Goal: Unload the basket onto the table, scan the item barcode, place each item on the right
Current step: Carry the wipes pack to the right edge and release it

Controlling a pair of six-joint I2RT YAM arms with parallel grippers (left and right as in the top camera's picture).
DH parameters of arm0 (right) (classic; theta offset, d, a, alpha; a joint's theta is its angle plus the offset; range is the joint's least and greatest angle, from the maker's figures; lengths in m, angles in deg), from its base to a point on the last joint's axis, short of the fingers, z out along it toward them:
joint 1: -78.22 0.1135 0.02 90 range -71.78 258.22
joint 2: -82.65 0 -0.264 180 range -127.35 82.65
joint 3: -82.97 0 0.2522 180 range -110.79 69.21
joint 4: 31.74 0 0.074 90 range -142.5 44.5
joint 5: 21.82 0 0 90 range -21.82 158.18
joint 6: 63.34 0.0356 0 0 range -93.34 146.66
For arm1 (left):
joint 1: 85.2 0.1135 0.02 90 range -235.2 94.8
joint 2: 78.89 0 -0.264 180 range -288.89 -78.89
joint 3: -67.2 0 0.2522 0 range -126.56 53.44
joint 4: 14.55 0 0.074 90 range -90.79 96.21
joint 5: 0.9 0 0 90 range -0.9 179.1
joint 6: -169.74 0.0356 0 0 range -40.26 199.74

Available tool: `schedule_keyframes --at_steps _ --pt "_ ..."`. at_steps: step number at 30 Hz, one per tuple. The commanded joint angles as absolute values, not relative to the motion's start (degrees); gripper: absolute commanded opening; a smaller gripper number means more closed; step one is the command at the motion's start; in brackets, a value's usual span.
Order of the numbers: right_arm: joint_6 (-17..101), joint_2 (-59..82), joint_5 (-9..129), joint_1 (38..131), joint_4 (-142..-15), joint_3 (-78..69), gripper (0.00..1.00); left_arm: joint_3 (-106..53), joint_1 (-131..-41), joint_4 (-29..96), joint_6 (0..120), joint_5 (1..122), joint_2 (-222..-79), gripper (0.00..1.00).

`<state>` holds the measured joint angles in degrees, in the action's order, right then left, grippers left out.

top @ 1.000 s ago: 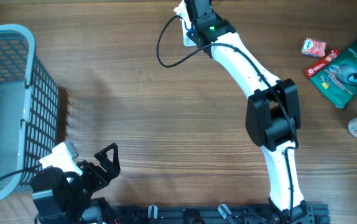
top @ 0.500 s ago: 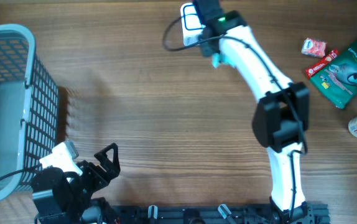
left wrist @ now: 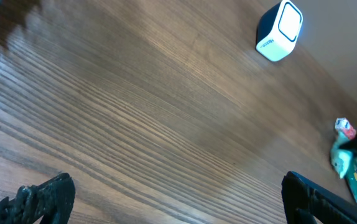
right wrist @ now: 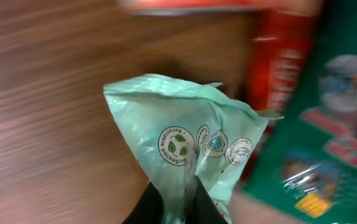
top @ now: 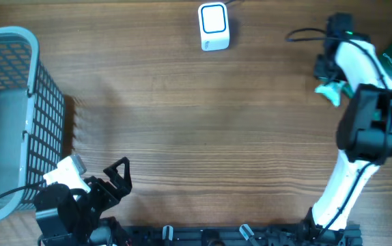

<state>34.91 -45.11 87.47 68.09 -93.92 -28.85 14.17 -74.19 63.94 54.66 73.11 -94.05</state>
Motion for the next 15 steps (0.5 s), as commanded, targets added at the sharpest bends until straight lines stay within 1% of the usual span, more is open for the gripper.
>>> schedule_keyframes --at_steps 1,2,3,4,5,6,11,15 --pt "38.1 -45.5 87.2 59.9 -94.4 -27.2 0.05 14.3 -74.1 63.8 55.8 72.6 -94.0 1.0" --pt "38.1 -45.5 85.9 58.7 -94.9 -27.5 0.1 14.3 -74.1 63.8 55.8 72.6 -94.0 1.0" --pt "38.1 -45.4 82.1 57.1 -95.6 -28.3 0.33 14.3 -74.1 63.8 55.8 72.6 -94.0 1.0" --pt "37.3 -45.0 75.4 55.4 -96.5 -29.9 0.72 14.3 -74.1 63.8 55.7 72.6 -94.0 1.0" --pt "36.2 -44.7 71.2 54.8 -97.4 -31.3 0.98 14.3 -74.1 63.8 55.8 72.6 -94.0 1.0" --pt "35.4 -44.0 67.8 54.4 -98.6 -32.9 1.0 14.3 -74.1 63.8 55.8 72.6 -94.0 1.0" --pt "35.1 -35.1 56.4 55.5 -103.3 -41.5 1.0 14.3 -74.1 63.8 55.8 72.6 -94.0 1.0" --pt "35.0 -19.4 53.9 58.3 -104.1 -43.4 1.0 14.3 -74.1 63.8 55.8 72.6 -94.0 1.0"
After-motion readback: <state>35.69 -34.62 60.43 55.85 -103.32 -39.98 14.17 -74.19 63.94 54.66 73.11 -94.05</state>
